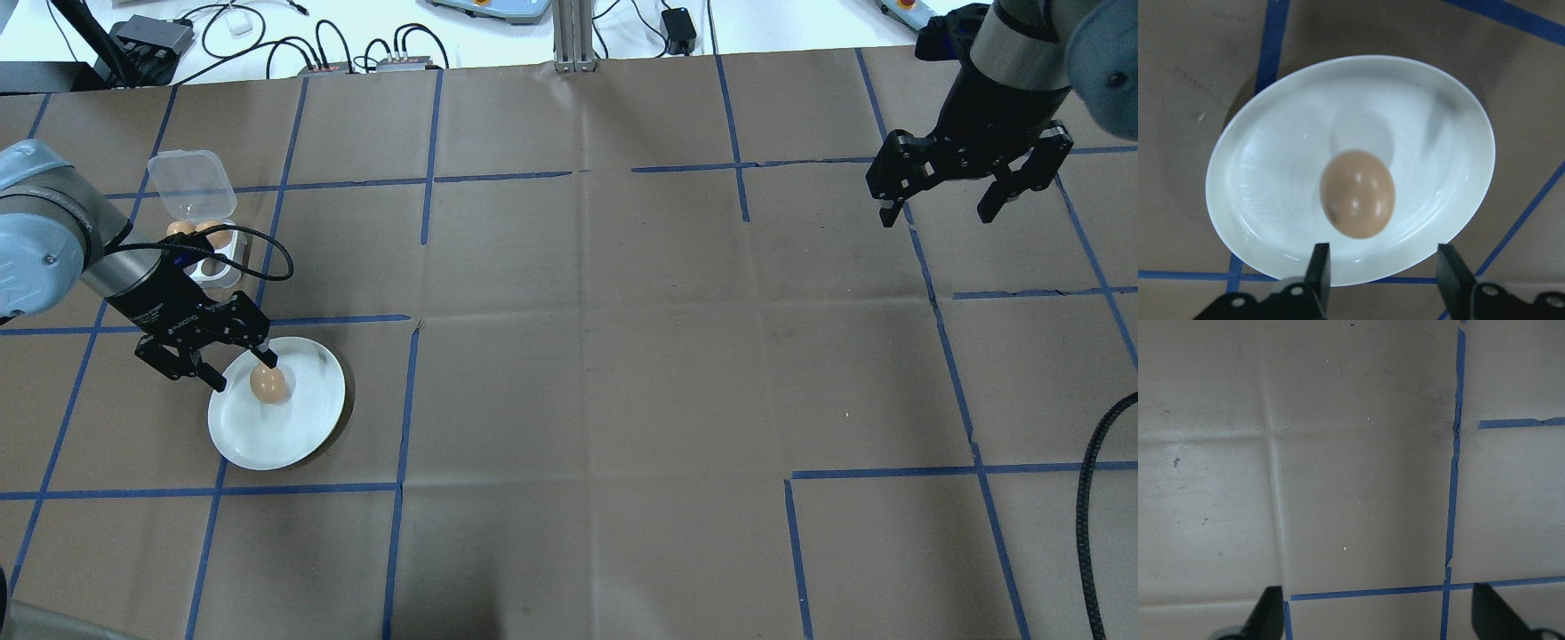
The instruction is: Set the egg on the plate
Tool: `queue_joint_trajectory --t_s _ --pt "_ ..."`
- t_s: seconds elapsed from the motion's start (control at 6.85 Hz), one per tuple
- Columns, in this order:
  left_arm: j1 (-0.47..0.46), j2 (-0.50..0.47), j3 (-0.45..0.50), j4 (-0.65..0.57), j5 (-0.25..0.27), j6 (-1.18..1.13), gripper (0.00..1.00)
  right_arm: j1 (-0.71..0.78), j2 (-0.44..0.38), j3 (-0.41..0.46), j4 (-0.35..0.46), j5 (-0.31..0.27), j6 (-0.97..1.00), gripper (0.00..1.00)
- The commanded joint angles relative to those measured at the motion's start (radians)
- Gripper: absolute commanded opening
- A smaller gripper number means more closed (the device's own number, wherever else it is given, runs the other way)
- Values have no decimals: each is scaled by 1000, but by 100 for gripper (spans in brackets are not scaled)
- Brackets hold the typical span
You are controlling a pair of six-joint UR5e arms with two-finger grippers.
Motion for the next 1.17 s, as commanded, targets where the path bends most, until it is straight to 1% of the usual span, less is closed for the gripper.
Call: queue_joint_trajectory --t_s 0.0,0.15,0.29,0.44,0.58,0.88,1.02 --pt "8 -43 114 120 8 14 99 0 0 0 0 0 0 100" --pt "8 -102 196 124 11 34 99 0 0 0 0 0 0 100" --pt "8 -168 271 151 6 133 99 0 0 0 0 0 0 100" --pt "8 -204 313 221 5 305 99 0 0 0 0 -2 0 100" --pt "8 -227 331 252 11 491 99 0 0 0 0 -2 0 100" --pt "11 -244 359 254 12 862 99 0 0 0 0 0 0 100" --pt "11 -261 373 255 14 1002 99 0 0 0 0 0 0 100"
